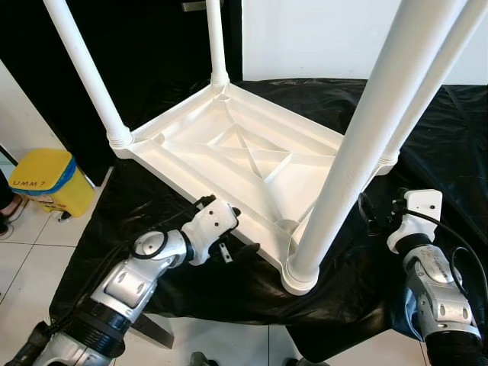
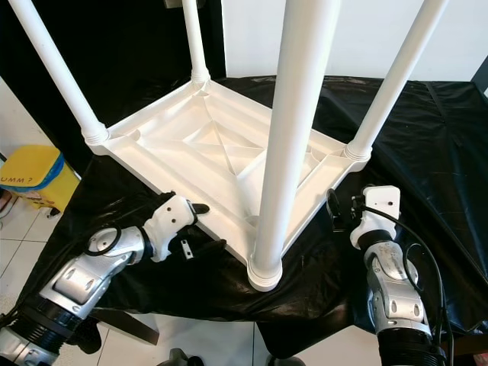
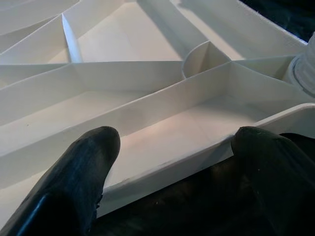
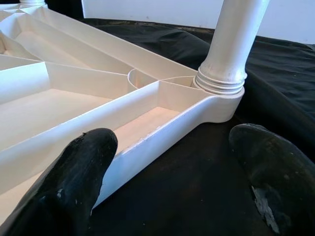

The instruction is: Building children table

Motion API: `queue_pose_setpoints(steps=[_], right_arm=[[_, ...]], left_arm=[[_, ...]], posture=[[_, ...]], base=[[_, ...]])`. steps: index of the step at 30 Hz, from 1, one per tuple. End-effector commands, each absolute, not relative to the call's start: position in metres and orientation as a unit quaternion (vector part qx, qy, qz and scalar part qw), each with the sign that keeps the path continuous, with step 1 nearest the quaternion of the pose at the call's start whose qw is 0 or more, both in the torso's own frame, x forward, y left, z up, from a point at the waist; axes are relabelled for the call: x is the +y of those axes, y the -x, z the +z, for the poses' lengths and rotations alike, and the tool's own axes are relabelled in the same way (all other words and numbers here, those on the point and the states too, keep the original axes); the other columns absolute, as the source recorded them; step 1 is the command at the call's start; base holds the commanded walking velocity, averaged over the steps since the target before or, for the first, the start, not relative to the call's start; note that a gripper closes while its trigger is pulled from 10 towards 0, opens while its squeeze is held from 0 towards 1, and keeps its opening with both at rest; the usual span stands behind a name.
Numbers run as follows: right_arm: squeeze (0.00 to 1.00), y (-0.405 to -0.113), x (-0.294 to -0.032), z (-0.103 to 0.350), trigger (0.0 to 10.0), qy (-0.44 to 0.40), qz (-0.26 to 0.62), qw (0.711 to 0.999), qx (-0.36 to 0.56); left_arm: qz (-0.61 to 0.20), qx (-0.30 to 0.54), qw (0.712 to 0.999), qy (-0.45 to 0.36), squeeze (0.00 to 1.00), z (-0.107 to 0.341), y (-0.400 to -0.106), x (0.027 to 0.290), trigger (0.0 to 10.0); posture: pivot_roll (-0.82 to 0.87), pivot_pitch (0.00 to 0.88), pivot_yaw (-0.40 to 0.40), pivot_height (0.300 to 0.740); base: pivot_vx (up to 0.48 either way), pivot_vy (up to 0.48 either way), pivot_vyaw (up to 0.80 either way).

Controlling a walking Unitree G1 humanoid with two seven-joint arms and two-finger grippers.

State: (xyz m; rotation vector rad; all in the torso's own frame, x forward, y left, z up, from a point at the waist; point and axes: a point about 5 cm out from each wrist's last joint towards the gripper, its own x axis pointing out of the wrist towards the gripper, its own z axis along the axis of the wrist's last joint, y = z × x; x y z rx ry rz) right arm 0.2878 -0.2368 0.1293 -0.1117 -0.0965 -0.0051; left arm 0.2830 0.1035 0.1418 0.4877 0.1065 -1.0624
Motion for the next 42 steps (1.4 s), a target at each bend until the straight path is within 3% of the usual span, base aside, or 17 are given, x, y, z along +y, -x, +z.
queue_pose_setpoints(steps=[1,11,12,13,20,35,36,38,39,40,41,42], right_arm=[[0.0,-0.288,-0.234,0.129,10.0,0.054,0.003,0.997,-0.046],[0.0,-0.288,-0.231,0.128,10.0,0.053,0.007,0.997,-0.047],[0.0,-0.288,-0.23,0.128,10.0,0.053,0.007,0.998,-0.047],[0.0,-0.287,-0.23,0.127,10.0,0.052,0.006,0.998,-0.047],[0.0,-0.285,-0.227,0.126,10.0,0.05,0.004,0.998,-0.046],[0.0,-0.282,-0.224,0.124,10.0,0.044,-0.005,0.998,-0.044],[0.0,-0.281,-0.224,0.124,10.0,0.044,-0.006,0.998,-0.044],[0.0,-0.28,-0.224,0.123,10.0,0.044,-0.008,0.998,-0.043],[0.0,-0.279,-0.225,0.123,10.0,0.044,-0.01,0.998,-0.042],[0.0,-0.279,-0.225,0.123,10.0,0.044,-0.01,0.998,-0.042],[0.0,-0.278,-0.225,0.122,10.0,0.044,-0.012,0.998,-0.042],[0.0,-0.278,-0.225,0.122,10.0,0.044,-0.012,0.998,-0.042]], left_arm=[[-0.642,0.108,0.723,-0.233,1.0,0.131,-0.268,0.099,10.0],[-0.656,0.134,0.69,-0.276,0.97,0.125,-0.274,0.104,10.0],[-0.66,0.135,0.682,-0.285,0.44,0.124,-0.275,0.103,10.0],[-0.655,0.132,0.682,-0.297,0.0,0.124,-0.28,0.101,10.0],[-0.609,0.135,0.713,-0.32,0.0,0.126,-0.306,0.091,10.0],[-0.61,0.198,0.707,-0.296,0.0,0.132,-0.332,0.08,10.0],[-0.612,0.2,0.709,-0.289,0.0,0.133,-0.333,0.08,6.7],[-0.612,0.205,0.711,-0.28,0.0,0.133,-0.334,0.08,6.7],[-0.611,0.206,0.712,-0.276,0.0,0.132,-0.335,0.08,3.4],[-0.611,0.206,0.712,-0.276,0.0,0.132,-0.335,0.08,3.4],[-0.608,0.206,0.714,-0.278,0.0,0.132,-0.336,0.081,0.0],[-0.608,0.206,0.714,-0.278,0.0,0.132,-0.336,0.081,0.0]], posture=[[-0.12,0.071,0.03,0.74],[-0.13,0.069,0.039,0.74],[-0.13,0.069,0.042,0.74],[-0.13,0.07,0.047,0.74],[-0.14,0.077,0.051,0.74],[-0.15,0.103,0.076,0.74],[-0.15,0.104,0.078,0.74],[-0.15,0.107,0.08,0.74],[-0.15,0.11,0.081,0.74],[-0.15,0.11,0.081,0.74],[-0.16,0.114,0.082,0.74],[-0.16,0.114,0.082,0.74]], base=[[0.0,0.0,0.0],[0.0,0.0,0.0],[0.0,0.0,0.0],[0.0,0.0,0.0],[0.0,0.0,0.0],[0.0,0.0,0.0],[0.0,0.0,0.0],[0.0,0.0,0.0],[0.0,0.0,0.0],[0.0,0.0,0.0],[0.0,0.0,0.0],[0.0,0.0,0.0]])
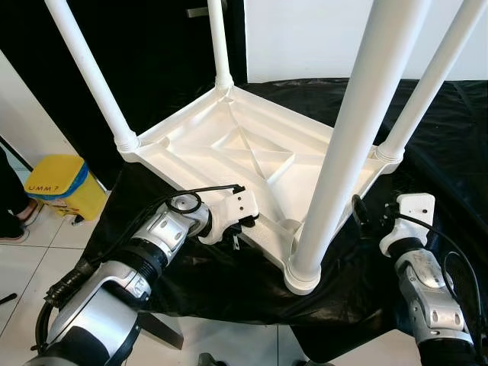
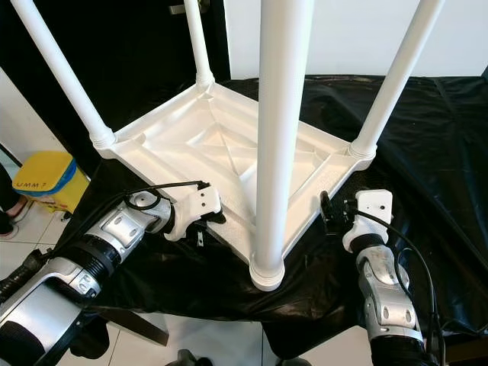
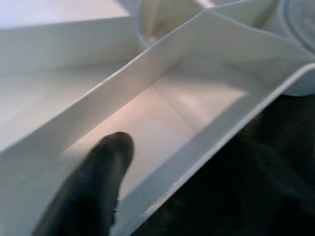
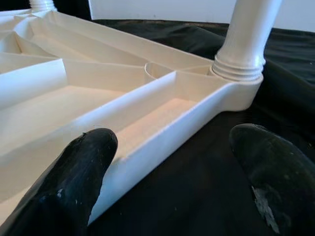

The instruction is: Building children table

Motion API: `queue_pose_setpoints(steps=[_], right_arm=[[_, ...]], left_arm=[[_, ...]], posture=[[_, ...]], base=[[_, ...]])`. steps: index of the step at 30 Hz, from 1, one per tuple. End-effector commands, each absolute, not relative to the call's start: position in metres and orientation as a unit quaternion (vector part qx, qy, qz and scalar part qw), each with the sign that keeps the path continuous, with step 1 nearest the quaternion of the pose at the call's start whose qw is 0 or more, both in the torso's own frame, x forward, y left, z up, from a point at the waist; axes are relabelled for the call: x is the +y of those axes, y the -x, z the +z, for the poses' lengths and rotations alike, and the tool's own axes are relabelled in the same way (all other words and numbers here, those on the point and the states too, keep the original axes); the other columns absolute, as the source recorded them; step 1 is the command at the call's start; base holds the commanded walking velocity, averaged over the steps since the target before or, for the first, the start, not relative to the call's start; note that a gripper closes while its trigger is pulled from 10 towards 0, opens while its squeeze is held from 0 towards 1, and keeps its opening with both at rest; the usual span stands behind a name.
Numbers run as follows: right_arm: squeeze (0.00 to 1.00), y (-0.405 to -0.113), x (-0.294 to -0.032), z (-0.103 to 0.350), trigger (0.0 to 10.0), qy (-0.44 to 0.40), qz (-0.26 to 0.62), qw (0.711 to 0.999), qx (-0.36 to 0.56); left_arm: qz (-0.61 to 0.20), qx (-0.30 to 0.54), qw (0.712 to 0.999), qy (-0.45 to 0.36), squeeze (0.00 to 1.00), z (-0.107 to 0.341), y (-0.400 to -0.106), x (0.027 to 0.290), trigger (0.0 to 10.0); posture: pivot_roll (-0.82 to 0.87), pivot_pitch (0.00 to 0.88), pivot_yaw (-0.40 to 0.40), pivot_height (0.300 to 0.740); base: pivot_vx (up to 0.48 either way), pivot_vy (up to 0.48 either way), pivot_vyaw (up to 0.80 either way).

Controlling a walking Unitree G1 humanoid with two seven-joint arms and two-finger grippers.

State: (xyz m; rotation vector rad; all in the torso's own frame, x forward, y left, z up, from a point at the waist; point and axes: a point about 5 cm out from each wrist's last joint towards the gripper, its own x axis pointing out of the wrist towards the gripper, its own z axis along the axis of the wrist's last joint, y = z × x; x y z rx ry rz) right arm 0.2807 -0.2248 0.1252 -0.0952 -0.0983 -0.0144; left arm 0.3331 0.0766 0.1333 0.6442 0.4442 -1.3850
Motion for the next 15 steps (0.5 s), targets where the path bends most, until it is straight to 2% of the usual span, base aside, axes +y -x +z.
queue_pose_setpoints(steps=[1,10,12,15], right_arm=[[0.0,-0.278,-0.225,0.122,10.0,0.044,-0.012,0.998,-0.041],[0.0,-0.277,-0.225,0.122,10.0,0.043,-0.016,0.998,-0.041],[0.0,-0.278,-0.224,0.123,10.0,0.043,-0.017,0.998,-0.042],[0.0,-0.278,-0.224,0.123,10.0,0.042,-0.018,0.998,-0.042]], left_arm=[[-0.604,0.206,0.718,-0.278,0.0,0.131,-0.337,0.081,0.0],[-0.572,0.187,0.757,-0.253,0.0,0.135,-0.345,0.077,0.0],[-0.549,0.174,0.784,-0.231,0.0,0.139,-0.35,0.075,0.0],[-0.541,0.169,0.794,-0.221,0.0,0.141,-0.351,0.074,0.0]], posture=[[-0.16,0.114,0.082,0.74],[-0.16,0.112,0.082,0.74],[-0.16,0.111,0.082,0.74],[-0.16,0.109,0.082,0.74]], base=[[0.0,0.0,0.0],[0.0,0.0,0.0],[0.0,0.0,0.0],[0.0,0.0,0.0]])
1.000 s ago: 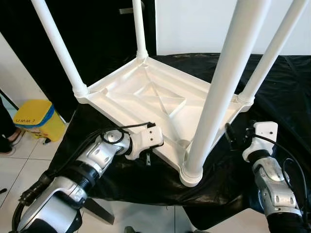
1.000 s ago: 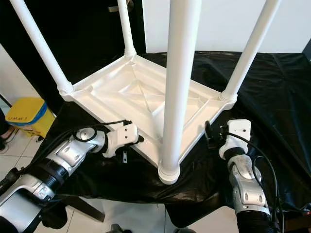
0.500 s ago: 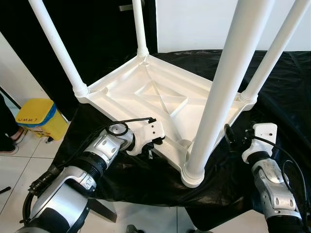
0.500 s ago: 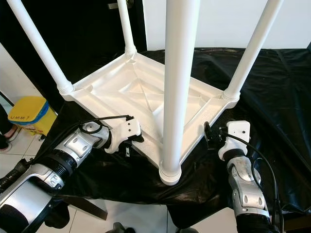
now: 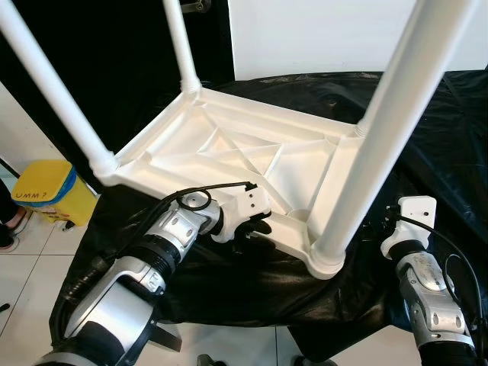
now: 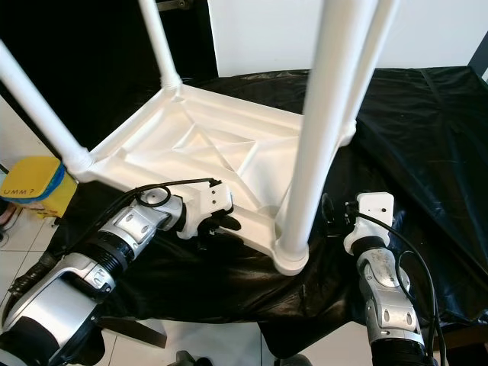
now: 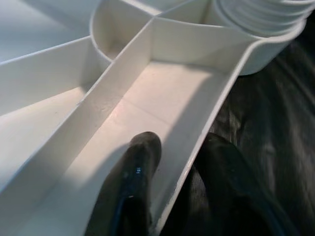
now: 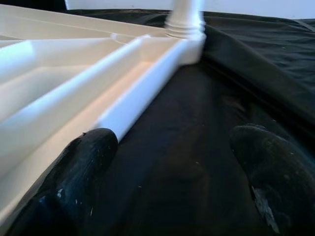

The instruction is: Building children table

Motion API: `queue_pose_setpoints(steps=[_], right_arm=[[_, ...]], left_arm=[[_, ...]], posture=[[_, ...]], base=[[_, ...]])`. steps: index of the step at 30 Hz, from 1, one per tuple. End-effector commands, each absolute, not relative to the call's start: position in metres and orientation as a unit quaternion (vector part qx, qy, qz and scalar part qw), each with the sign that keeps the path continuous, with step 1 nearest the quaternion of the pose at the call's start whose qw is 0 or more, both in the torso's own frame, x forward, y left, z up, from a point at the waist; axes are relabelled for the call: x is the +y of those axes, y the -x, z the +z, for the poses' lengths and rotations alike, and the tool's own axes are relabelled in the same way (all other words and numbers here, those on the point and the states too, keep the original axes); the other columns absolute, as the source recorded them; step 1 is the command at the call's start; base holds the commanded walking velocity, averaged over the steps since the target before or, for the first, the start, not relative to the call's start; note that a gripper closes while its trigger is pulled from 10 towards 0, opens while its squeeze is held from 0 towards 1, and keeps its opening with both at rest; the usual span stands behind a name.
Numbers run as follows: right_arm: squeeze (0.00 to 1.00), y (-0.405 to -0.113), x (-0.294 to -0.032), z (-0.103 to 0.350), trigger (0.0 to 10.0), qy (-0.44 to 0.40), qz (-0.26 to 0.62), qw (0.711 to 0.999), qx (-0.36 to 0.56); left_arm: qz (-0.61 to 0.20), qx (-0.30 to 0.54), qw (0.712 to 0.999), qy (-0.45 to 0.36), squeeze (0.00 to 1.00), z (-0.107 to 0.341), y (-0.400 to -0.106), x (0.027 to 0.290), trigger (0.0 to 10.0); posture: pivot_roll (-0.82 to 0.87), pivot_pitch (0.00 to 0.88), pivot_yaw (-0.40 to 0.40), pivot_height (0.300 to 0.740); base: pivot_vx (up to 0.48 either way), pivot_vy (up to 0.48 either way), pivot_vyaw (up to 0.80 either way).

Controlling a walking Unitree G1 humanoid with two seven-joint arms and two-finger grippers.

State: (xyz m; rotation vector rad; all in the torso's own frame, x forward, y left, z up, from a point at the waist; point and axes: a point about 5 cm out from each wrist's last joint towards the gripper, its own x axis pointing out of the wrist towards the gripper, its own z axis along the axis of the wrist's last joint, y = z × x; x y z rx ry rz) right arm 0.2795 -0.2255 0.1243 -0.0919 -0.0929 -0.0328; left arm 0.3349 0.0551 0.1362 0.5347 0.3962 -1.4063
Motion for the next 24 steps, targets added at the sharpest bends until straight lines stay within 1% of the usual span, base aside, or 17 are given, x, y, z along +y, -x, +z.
queue_pose_setpoints(steps=[1,3,4,6,7,9,10,11,12,19,20,21,24], right_arm=[[0.0,-0.278,-0.224,0.123,10.0,0.042,-0.018,0.998,-0.042],[0.0,-0.279,-0.224,0.123,10.0,0.041,-0.023,0.998,-0.044],[0.0,-0.279,-0.224,0.123,10.0,0.041,-0.023,0.998,-0.044],[0.0,-0.28,-0.224,0.124,10.0,0.04,-0.029,0.998,-0.045],[0.0,-0.28,-0.224,0.124,10.0,0.04,-0.029,0.998,-0.045],[0.0,-0.281,-0.224,0.123,10.0,0.04,-0.035,0.998,-0.045],[0.0,-0.281,-0.224,0.123,10.0,0.04,-0.035,0.998,-0.045],[0.0,-0.281,-0.224,0.123,10.0,0.041,-0.038,0.997,-0.044],[0.0,-0.281,-0.225,0.123,10.0,0.04,-0.042,0.997,-0.043],[0.0,-0.281,-0.227,0.122,10.0,0.04,-0.047,0.997,-0.041],[0.0,-0.28,-0.228,0.122,10.0,0.041,-0.047,0.997,-0.04],[0.0,-0.279,-0.229,0.122,10.0,0.042,-0.045,0.997,-0.04],[0.0,-0.277,-0.23,0.122,10.0,0.04,-0.036,0.998,-0.04]], left_arm=[[-0.541,0.169,0.794,-0.221,0.0,0.141,-0.351,0.074,0.0],[-0.523,0.16,0.811,-0.209,0.0,0.143,-0.354,0.072,0.0],[-0.523,0.16,0.811,-0.209,0.0,0.143,-0.354,0.072,0.0],[-0.493,0.149,0.833,-0.202,0.0,0.144,-0.359,0.075,0.0],[-0.493,0.149,0.833,-0.202,0.0,0.144,-0.359,0.075,0.0],[-0.462,0.133,0.853,-0.206,0.0,0.148,-0.366,0.076,4.1],[-0.462,0.133,0.853,-0.206,0.0,0.148,-0.366,0.076,4.1],[-0.452,0.124,0.858,-0.208,0.0,0.15,-0.368,0.075,9.6],[-0.449,0.113,0.861,-0.21,0.0,0.152,-0.369,0.073,10.0],[-0.453,0.099,0.863,-0.199,0.0,0.153,-0.368,0.067,10.0],[-0.459,0.095,0.864,-0.185,1.0,0.153,-0.365,0.062,10.0],[-0.469,0.091,0.862,-0.17,1.0,0.152,-0.362,0.057,10.0],[-0.477,0.084,0.86,-0.162,1.0,0.152,-0.359,0.053,10.0]], posture=[[-0.16,0.109,0.082,0.74],[-0.15,0.109,0.079,0.74],[-0.15,0.109,0.079,0.74],[-0.15,0.107,0.076,0.74],[-0.15,0.107,0.076,0.74],[-0.15,0.103,0.068,0.74],[-0.15,0.103,0.068,0.74],[-0.15,0.103,0.068,0.74],[-0.15,0.102,0.064,0.74],[-0.15,0.1,0.063,0.74],[-0.16,0.096,0.062,0.74],[-0.16,0.096,0.062,0.74],[-0.16,0.094,0.062,0.74]], base=[[0.0,0.0,0.0],[0.0,0.0,0.0],[0.0,0.0,0.0],[0.0,0.0,0.0],[0.0,0.0,0.0],[0.0,0.0,0.0],[0.0,0.0,0.0],[0.0,0.0,0.0],[0.0,0.0,0.0],[0.0,0.0,0.0],[0.0,0.0,0.0],[0.0,0.0,0.0],[0.0,0.0,0.0]])
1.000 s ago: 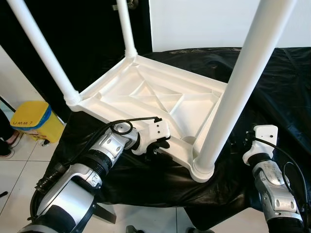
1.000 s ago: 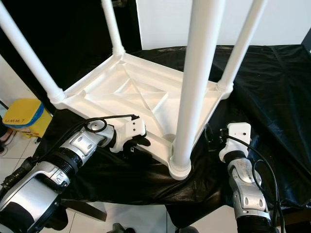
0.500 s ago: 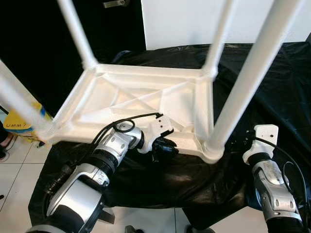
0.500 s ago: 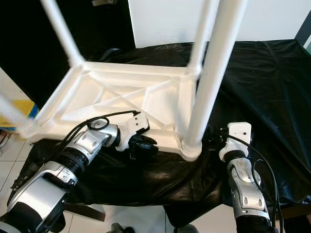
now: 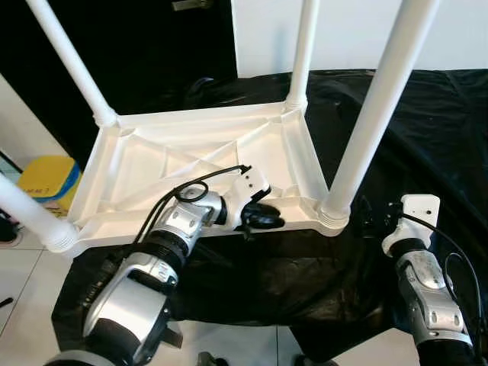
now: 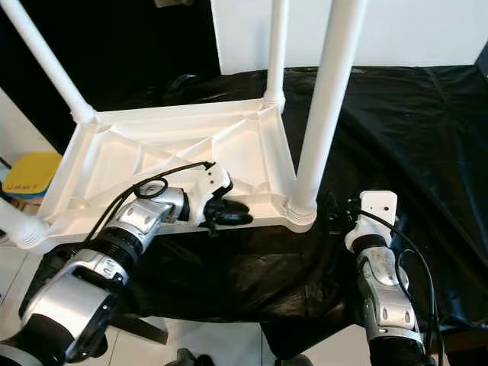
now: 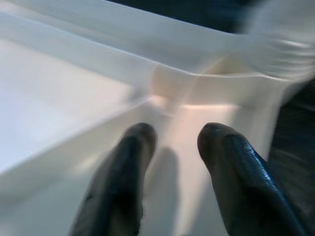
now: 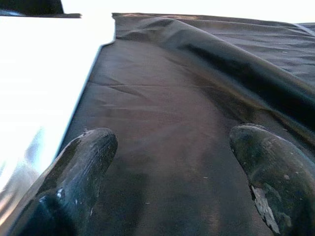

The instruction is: Building children table

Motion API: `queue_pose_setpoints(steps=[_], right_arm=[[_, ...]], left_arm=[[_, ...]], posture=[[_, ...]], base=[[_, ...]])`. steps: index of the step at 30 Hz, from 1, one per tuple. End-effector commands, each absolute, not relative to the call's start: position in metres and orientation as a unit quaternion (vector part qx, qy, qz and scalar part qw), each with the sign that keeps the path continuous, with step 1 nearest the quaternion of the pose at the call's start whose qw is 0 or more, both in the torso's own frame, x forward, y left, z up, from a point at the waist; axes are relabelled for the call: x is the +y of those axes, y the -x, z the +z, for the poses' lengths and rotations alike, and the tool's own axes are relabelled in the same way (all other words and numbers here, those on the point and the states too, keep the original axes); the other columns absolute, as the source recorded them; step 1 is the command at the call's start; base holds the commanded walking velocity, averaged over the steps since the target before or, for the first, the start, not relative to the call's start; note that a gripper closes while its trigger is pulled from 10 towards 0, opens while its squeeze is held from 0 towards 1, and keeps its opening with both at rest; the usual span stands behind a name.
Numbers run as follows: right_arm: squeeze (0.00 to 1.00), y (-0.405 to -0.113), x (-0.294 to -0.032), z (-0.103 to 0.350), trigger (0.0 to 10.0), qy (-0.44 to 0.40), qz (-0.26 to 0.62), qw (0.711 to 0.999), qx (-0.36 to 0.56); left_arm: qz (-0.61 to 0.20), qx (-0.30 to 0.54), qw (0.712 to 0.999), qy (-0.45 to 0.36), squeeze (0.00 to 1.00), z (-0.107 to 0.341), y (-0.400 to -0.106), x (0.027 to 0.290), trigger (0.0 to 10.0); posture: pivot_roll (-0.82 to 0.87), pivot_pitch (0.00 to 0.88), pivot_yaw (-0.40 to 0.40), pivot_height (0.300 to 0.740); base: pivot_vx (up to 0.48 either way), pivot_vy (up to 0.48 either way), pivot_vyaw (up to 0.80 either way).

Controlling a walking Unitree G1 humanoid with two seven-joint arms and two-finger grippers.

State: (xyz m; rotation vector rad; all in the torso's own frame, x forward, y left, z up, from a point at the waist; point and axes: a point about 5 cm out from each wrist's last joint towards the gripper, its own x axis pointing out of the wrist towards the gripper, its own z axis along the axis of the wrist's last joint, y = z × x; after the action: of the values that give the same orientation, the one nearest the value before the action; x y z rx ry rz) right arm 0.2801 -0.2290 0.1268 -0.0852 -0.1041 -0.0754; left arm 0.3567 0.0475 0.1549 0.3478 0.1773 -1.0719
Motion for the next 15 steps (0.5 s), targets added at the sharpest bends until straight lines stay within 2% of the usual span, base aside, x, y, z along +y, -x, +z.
queue_pose_setpoints(steps=[1,2,3,4,5,8,11,13,14,15], right_arm=[[0.0,-0.277,-0.23,0.122,10.0,0.04,-0.036,0.998,-0.04],[0.0,-0.274,-0.232,0.121,10.0,0.039,-0.029,0.998,-0.041],[0.68,-0.271,-0.234,0.121,10.0,0.036,-0.021,0.998,-0.039],[0.68,-0.271,-0.234,0.121,10.0,0.036,-0.021,0.998,-0.039],[1.0,-0.268,-0.235,0.121,10.0,0.031,-0.003,0.999,-0.038],[1.0,-0.263,-0.237,0.122,10.0,0.035,0.017,0.999,-0.038],[1.0,-0.252,-0.242,0.126,10.0,0.047,0.079,0.995,-0.026],[1.0,-0.252,-0.242,0.126,10.0,0.047,0.079,0.995,-0.026],[0.14,-0.249,-0.242,0.126,10.0,0.044,0.105,0.993,-0.017],[0.14,-0.249,-0.242,0.126,10.0,0.044,0.105,0.993,-0.017]], left_arm=[[-0.477,0.084,0.86,-0.162,1.0,0.152,-0.359,0.053,10.0],[-0.486,0.076,0.856,-0.158,1.0,0.152,-0.355,0.049,10.0],[-0.496,0.063,0.853,-0.153,0.0,0.154,-0.352,0.047,10.0],[-0.496,0.063,0.853,-0.153,0.0,0.154,-0.352,0.047,10.0],[-0.498,0.05,0.854,-0.143,0.0,0.156,-0.349,0.046,10.0],[-0.496,0.036,0.857,-0.133,0.0,0.16,-0.347,0.049,10.0],[-0.466,0.013,0.878,-0.106,0.0,0.165,-0.343,0.067,10.0],[-0.466,0.013,0.878,-0.106,0.0,0.165,-0.343,0.067,10.0],[-0.457,0.008,0.884,-0.1,0.0,0.167,-0.341,0.072,10.0],[-0.457,0.008,0.884,-0.1,0.0,0.167,-0.341,0.072,10.0]], posture=[[-0.16,0.094,0.062,0.74],[-0.16,0.092,0.062,0.74],[-0.16,0.091,0.063,0.74],[-0.16,0.091,0.063,0.74],[-0.16,0.088,0.064,0.74],[-0.17,0.089,0.066,0.74],[-0.17,0.085,0.069,0.74],[-0.17,0.085,0.069,0.74],[-0.17,0.084,0.069,0.74],[-0.17,0.084,0.069,0.74]], base=[[0.0,0.0,0.0],[0.0,0.0,0.0],[0.0,0.0,0.0],[0.0,0.0,0.0],[0.0,0.0,0.0],[0.0,0.0,0.0],[0.0,0.0,0.0],[0.0,0.0,0.0],[0.0,0.0,0.0],[0.0,0.0,0.0]])
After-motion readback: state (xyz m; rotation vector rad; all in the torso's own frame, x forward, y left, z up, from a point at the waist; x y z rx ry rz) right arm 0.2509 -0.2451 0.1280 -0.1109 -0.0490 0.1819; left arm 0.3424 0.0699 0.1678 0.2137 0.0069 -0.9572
